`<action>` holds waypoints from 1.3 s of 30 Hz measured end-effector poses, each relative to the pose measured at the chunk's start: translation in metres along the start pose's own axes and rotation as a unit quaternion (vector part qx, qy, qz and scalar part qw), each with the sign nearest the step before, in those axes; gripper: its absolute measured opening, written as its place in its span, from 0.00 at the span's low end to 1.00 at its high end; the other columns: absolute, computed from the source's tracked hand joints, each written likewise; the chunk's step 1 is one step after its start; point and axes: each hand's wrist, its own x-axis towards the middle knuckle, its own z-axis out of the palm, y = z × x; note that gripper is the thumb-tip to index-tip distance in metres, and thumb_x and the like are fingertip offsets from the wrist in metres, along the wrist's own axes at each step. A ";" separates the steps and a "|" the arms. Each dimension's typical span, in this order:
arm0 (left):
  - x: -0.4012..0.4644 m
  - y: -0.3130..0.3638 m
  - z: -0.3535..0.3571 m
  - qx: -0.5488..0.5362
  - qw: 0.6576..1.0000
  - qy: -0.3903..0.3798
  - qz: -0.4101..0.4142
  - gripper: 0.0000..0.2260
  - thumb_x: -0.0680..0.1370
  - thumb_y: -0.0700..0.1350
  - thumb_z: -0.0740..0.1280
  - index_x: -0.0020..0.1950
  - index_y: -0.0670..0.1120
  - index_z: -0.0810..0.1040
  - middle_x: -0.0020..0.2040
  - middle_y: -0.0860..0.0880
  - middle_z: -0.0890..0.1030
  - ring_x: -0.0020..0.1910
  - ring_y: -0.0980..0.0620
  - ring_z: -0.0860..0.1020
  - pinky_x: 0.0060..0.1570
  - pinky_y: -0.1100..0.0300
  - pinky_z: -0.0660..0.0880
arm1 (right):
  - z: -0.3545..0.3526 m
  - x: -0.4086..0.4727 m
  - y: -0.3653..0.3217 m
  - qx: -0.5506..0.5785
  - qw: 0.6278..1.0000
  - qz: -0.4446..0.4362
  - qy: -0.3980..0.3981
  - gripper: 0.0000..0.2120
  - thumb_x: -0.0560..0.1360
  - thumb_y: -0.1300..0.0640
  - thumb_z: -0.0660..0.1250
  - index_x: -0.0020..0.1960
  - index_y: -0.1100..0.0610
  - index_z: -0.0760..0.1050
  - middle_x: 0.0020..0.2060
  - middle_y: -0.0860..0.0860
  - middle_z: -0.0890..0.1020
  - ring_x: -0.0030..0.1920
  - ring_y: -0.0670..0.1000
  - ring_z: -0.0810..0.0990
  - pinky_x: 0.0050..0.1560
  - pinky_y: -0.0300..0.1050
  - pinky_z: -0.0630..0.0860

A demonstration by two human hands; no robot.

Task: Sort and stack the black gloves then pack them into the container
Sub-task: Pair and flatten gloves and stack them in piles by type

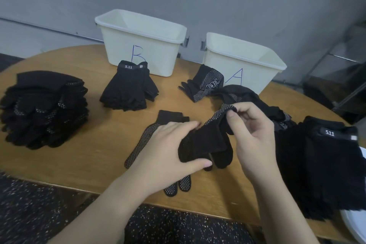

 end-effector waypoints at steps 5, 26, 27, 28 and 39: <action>0.003 0.003 0.005 -0.043 0.997 0.056 0.011 0.17 0.81 0.52 0.65 0.71 0.56 0.76 0.58 0.67 0.77 0.62 0.63 0.74 0.65 0.53 0.73 | -0.011 -0.001 0.002 0.013 0.999 0.030 0.005 0.06 0.81 0.67 0.66 0.46 0.64 0.78 0.36 0.50 0.81 0.38 0.44 0.77 0.42 0.36 0.74; 0.012 0.007 -0.004 -0.365 0.914 0.172 -0.050 0.12 0.86 0.44 0.60 0.59 0.45 0.83 0.42 0.56 0.86 0.43 0.57 0.84 0.43 0.60 0.80 | -0.019 0.002 0.019 -0.033 0.991 0.120 -0.051 0.09 0.81 0.62 0.67 0.42 0.59 0.79 0.34 0.57 0.81 0.35 0.49 0.77 0.42 0.48 0.75; 0.011 0.006 -0.006 -0.358 0.917 0.171 -0.047 0.12 0.86 0.44 0.60 0.60 0.45 0.83 0.38 0.59 0.84 0.41 0.59 0.83 0.45 0.57 0.81 | -0.018 0.002 0.019 -0.026 0.990 0.123 -0.055 0.08 0.81 0.62 0.68 0.43 0.60 0.79 0.34 0.56 0.81 0.35 0.49 0.77 0.42 0.49 0.74; 0.010 0.006 -0.008 -0.354 0.919 0.166 -0.046 0.12 0.86 0.45 0.60 0.59 0.45 0.83 0.34 0.61 0.81 0.39 0.60 0.81 0.46 0.54 0.82 | -0.017 0.003 0.018 -0.020 0.990 0.125 -0.065 0.08 0.80 0.60 0.68 0.43 0.61 0.79 0.33 0.55 0.80 0.34 0.49 0.76 0.42 0.49 0.74; -0.019 0.007 -0.030 -0.318 0.942 0.099 0.028 0.30 0.76 0.58 0.68 0.38 0.30 0.69 0.30 0.35 0.64 0.31 0.44 0.62 0.32 0.59 0.64 | -0.011 -0.012 -0.021 0.001 0.938 0.105 -0.330 0.12 0.77 0.54 0.76 0.54 0.62 0.83 0.45 0.55 0.87 0.46 0.55 0.86 0.46 0.55 0.82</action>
